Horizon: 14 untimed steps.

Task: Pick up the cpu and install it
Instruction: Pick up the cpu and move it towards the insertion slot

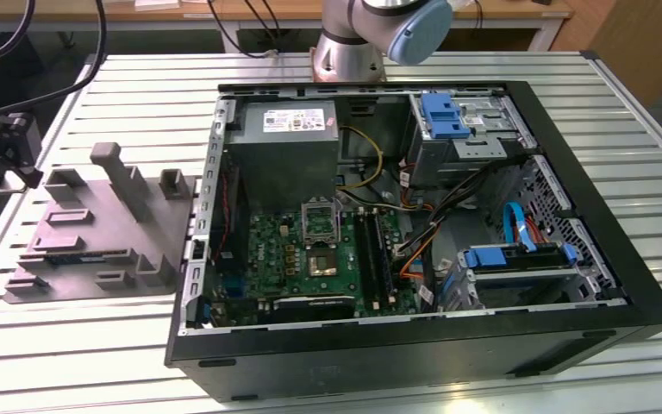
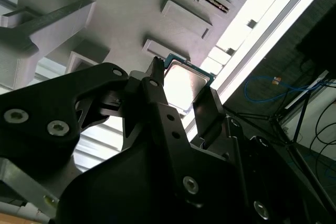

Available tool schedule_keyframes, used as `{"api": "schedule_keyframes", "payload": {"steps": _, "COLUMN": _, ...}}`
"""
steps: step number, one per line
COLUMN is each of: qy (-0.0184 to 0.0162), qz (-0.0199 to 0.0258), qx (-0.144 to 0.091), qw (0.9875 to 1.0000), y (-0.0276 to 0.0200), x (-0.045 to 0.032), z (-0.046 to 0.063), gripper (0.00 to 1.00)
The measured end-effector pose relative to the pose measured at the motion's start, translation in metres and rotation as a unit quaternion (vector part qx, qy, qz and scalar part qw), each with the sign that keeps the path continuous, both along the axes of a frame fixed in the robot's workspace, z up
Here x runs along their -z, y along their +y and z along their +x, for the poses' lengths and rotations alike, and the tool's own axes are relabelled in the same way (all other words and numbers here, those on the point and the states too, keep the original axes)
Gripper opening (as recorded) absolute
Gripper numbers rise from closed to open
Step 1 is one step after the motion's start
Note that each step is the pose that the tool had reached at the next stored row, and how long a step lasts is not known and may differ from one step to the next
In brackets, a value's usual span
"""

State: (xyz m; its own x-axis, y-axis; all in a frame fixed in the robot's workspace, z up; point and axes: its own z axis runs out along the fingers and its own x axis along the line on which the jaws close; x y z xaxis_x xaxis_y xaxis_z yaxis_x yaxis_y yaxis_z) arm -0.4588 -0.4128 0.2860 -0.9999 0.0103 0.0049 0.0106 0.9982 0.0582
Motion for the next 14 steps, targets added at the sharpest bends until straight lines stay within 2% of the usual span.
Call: {"api": "schedule_keyframes", "payload": {"steps": 14, "qy": 0.0, "qz": 0.0, "qx": 0.0, "qw": 1.0, "y": 0.0, "x": -0.0054, "z": 0.0, "gripper": 0.47}}
